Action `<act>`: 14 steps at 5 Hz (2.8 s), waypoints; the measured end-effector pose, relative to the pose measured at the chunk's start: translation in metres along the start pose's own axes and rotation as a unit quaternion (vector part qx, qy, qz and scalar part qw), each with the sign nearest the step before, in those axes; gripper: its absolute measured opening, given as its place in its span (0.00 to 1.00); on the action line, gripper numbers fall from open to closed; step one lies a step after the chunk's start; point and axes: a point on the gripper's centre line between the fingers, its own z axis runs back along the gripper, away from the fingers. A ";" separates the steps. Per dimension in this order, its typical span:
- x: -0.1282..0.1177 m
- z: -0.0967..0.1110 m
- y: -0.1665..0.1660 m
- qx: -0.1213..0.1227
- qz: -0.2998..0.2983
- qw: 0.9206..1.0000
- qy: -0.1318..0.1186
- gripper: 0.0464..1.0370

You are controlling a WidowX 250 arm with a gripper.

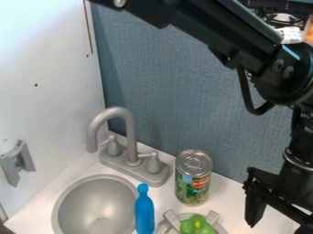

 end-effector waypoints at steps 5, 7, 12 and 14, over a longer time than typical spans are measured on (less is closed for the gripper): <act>0.083 -0.050 -0.012 0.022 -0.020 0.999 -0.030 0.96; 0.099 -0.073 -0.017 0.015 -0.043 0.999 -0.024 0.96; 0.132 -0.097 -0.022 0.016 -0.046 0.998 -0.049 0.63; 0.120 -0.101 -0.020 0.005 -0.046 0.997 -0.053 0.59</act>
